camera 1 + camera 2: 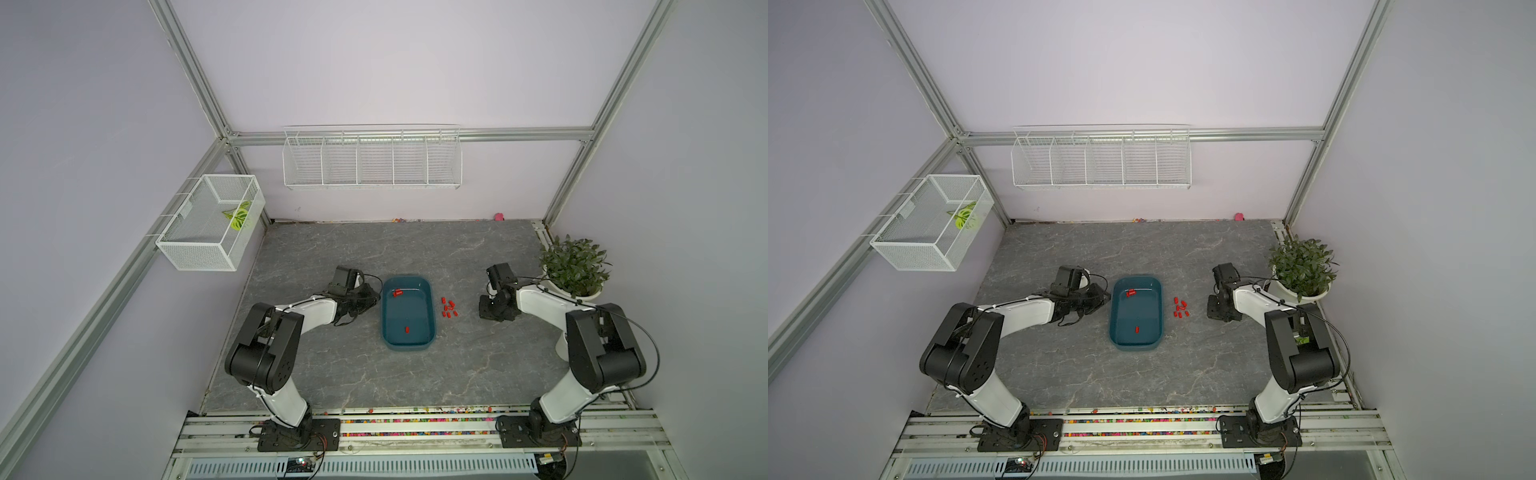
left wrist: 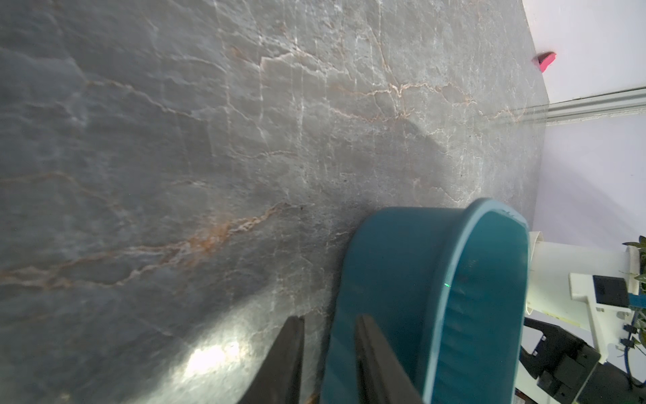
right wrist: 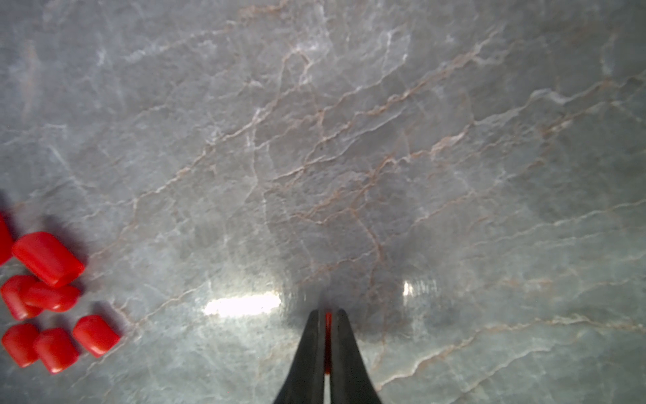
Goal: Take the screw protection sleeves out of the storage box
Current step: Adjust the screw protection sleeve at the center of the board.
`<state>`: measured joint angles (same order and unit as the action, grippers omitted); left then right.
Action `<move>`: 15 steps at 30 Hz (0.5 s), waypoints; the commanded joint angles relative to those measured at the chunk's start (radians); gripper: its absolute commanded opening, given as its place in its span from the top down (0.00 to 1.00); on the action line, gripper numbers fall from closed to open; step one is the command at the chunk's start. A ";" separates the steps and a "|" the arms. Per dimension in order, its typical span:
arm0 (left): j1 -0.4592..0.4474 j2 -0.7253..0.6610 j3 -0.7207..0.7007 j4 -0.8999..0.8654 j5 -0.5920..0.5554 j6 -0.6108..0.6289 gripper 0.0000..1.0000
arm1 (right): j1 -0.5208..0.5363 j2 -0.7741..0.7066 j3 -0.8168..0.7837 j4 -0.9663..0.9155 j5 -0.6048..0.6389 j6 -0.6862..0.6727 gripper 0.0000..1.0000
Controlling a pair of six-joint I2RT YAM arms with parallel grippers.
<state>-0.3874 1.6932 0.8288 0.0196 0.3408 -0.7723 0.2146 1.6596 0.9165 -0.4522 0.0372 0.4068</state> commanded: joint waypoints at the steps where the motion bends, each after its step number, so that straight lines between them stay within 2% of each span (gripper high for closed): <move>1: -0.005 0.013 0.029 -0.010 0.006 0.021 0.68 | 0.006 -0.026 -0.023 0.043 -0.099 0.005 0.93; 5: -0.005 0.014 0.031 -0.012 0.005 0.021 0.68 | 0.056 -0.021 0.020 0.030 -0.122 0.009 0.93; 15: -0.006 0.015 0.031 -0.014 0.003 0.021 0.68 | 0.213 0.147 0.205 -0.036 -0.098 -0.021 0.93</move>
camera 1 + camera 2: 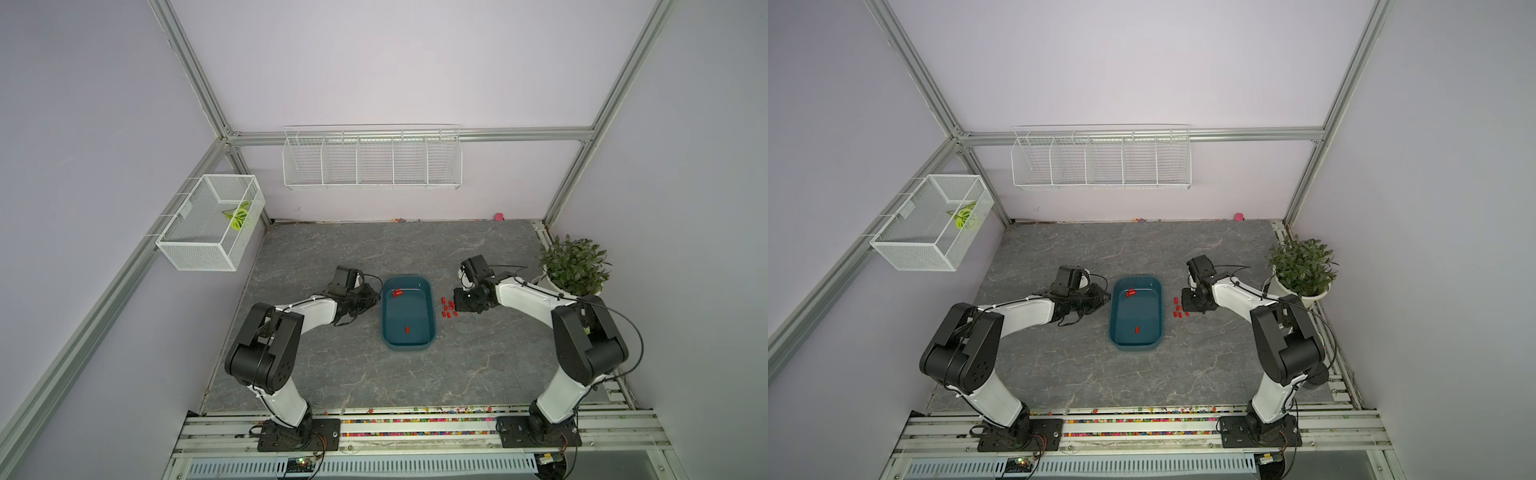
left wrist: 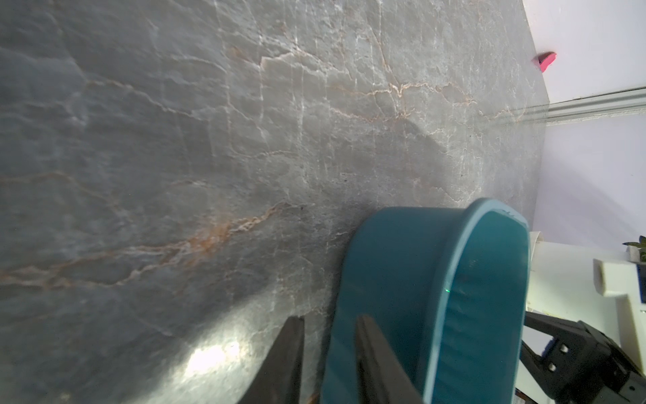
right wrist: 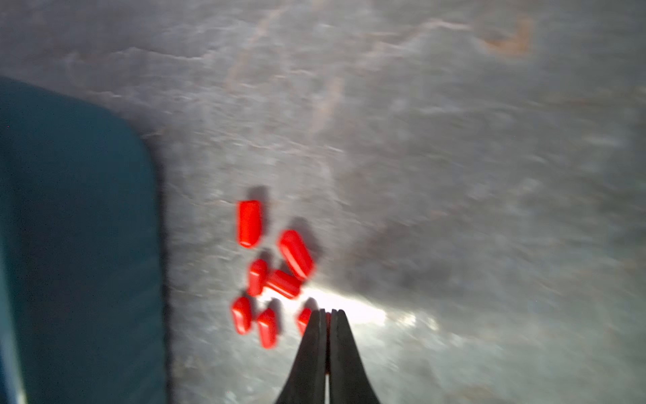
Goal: Take the screw protection sleeves out of the storage box
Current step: Adjust the screw protection sleeve at the center of the board.
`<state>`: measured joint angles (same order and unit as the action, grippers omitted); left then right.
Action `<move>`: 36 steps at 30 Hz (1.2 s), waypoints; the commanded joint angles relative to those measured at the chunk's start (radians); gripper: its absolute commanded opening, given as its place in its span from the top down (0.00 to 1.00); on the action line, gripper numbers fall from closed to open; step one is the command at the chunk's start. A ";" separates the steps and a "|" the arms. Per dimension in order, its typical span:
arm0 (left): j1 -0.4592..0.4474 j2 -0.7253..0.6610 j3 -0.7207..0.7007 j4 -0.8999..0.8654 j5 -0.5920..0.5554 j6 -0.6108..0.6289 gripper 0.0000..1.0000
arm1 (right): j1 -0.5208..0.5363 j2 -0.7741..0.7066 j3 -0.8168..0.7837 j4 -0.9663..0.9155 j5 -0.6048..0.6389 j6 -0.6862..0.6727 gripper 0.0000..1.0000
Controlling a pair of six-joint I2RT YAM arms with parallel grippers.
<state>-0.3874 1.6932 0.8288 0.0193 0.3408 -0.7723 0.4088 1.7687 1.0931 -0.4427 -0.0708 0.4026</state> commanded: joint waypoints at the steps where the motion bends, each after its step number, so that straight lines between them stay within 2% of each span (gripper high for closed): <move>1: -0.006 0.014 0.031 -0.013 0.004 0.021 0.68 | 0.023 0.045 0.037 -0.048 0.012 -0.019 0.92; 8: -0.005 0.013 0.031 -0.012 0.005 0.021 0.68 | 0.023 0.075 0.048 -0.054 0.035 -0.026 0.92; 28: -0.005 0.011 0.029 -0.010 0.005 0.020 0.68 | -0.011 0.005 -0.021 -0.040 0.062 -0.028 0.90; 31: -0.006 0.012 0.029 -0.010 0.004 0.020 0.68 | -0.013 0.009 -0.019 -0.039 0.055 -0.030 0.88; 36: -0.007 0.014 0.030 -0.010 0.005 0.021 0.68 | -0.013 0.011 -0.016 -0.042 0.045 -0.035 0.79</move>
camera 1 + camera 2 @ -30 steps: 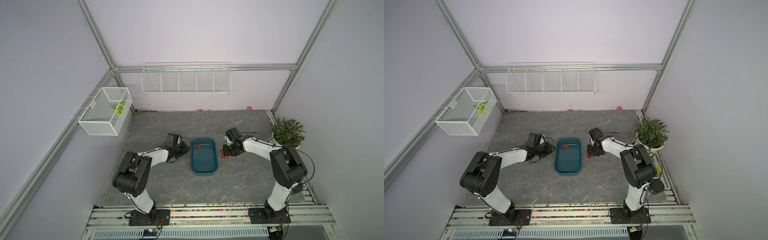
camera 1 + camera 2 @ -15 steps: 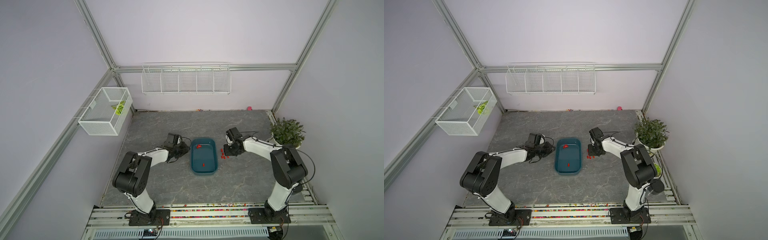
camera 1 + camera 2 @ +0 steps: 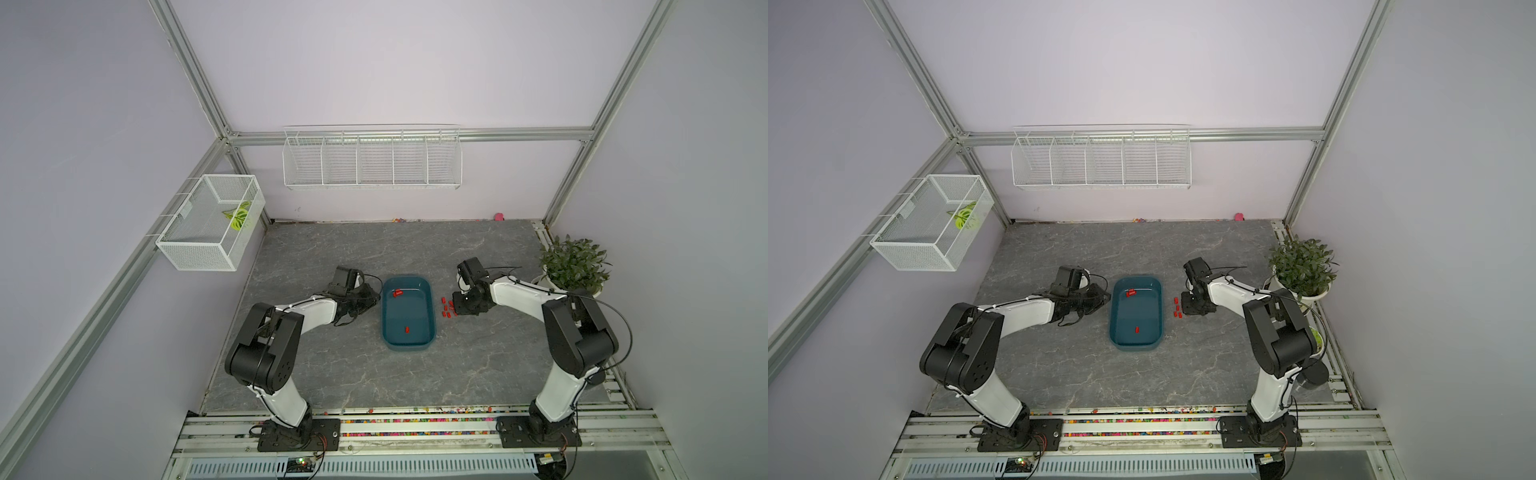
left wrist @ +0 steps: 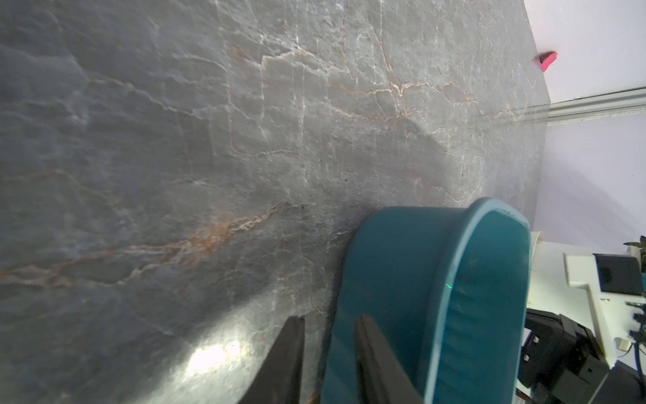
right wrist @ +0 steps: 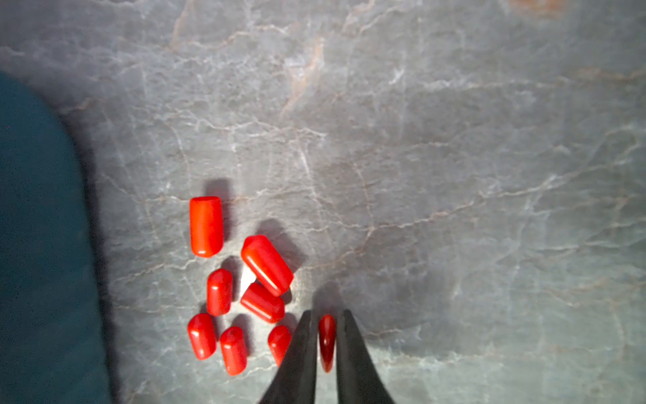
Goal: Take the screw protection sleeves out of the storage box
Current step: Adjust the screw protection sleeve at the center of the board.
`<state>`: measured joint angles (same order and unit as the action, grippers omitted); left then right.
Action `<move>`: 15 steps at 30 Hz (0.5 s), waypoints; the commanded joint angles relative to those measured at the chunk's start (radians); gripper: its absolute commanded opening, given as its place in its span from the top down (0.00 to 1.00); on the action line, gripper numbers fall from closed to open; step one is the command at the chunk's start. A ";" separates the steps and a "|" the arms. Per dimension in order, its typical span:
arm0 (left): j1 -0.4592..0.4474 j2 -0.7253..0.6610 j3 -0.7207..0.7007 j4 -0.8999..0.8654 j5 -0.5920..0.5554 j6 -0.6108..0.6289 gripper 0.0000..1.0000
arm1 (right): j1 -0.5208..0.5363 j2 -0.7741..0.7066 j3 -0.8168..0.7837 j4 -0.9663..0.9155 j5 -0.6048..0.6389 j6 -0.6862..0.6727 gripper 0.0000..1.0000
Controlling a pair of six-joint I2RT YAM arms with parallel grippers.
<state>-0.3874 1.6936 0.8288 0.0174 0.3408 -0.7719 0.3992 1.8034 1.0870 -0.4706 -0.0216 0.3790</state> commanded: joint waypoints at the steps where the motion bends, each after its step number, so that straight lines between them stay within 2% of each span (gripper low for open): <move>1: -0.005 0.013 0.029 -0.008 0.004 0.019 0.68 | -0.002 -0.025 -0.009 -0.016 -0.006 -0.011 0.78; 15: -0.006 0.013 0.030 -0.008 0.005 0.020 0.68 | -0.002 -0.134 0.036 -0.095 -0.011 -0.022 0.65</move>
<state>-0.3874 1.6936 0.8288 0.0174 0.3408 -0.7719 0.3992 1.7103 1.0985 -0.5179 -0.0269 0.3698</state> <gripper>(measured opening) 0.319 0.344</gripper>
